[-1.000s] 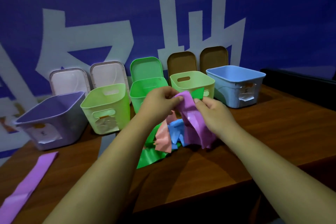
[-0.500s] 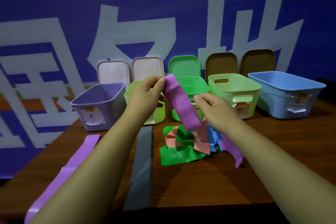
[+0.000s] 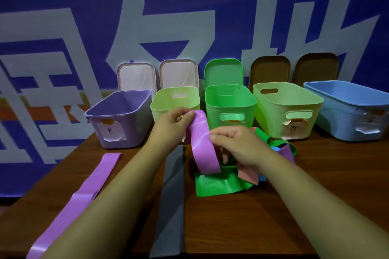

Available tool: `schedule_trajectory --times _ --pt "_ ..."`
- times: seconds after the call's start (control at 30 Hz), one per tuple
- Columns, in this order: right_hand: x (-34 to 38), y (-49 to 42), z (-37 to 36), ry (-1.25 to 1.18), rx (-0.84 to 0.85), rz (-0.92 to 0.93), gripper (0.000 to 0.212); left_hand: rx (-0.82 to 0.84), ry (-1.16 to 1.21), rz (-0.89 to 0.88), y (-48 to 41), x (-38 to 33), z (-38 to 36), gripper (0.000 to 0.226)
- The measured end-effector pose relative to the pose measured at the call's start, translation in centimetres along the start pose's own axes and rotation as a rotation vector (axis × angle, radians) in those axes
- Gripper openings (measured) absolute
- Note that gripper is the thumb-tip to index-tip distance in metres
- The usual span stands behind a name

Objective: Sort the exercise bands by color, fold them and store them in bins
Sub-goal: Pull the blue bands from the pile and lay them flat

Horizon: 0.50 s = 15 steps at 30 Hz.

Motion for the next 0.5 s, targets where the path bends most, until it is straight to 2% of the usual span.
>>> schedule_trajectory --times 0.07,0.2,0.5 --pt "-0.9 -0.3 -0.1 0.018 0.023 -0.026 0.016 0.02 0.03 0.012 -0.3 1.2 -0.2 0.014" --pt "-2.9 -0.4 -1.2 -0.096 0.044 -0.041 0.011 0.118 0.149 0.018 -0.2 3.0 -1.3 0.016" --pt "-4.7 -1.2 -1.6 -0.062 0.009 -0.013 0.012 0.348 0.502 0.153 1.0 2.0 -2.2 0.031"
Point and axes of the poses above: each hand's wrist, its own y-axis away from the middle knuckle, its own z-axis out of the back of the hand, x = y × z, the point moved 2 cm from there along -y, towards the middle knuckle, and after that the axes turned 12 degrees about x, right-handed, at the moved point
